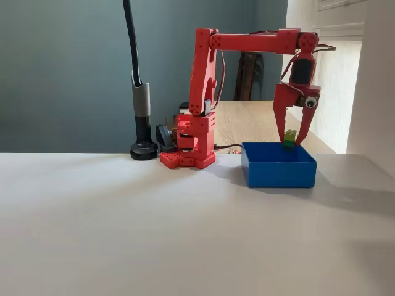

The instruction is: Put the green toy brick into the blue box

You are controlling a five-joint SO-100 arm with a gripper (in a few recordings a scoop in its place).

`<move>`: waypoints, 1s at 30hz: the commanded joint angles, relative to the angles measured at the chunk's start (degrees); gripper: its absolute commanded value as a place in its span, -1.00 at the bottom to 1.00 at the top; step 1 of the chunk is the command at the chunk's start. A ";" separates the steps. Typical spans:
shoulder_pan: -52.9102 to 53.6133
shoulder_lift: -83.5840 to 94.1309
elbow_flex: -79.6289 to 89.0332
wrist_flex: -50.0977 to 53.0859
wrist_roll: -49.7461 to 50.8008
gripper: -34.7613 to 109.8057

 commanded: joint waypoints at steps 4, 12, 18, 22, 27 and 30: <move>-0.09 2.37 2.37 1.14 -0.44 -0.21; -0.09 2.55 2.99 1.23 -0.70 -0.15; 0.79 2.72 1.14 0.97 0.62 -0.24; 3.96 3.96 -2.81 0.53 2.29 -0.36; 7.73 12.13 -0.44 -5.62 0.35 -0.52; 11.87 17.93 4.04 -9.58 -2.29 -0.52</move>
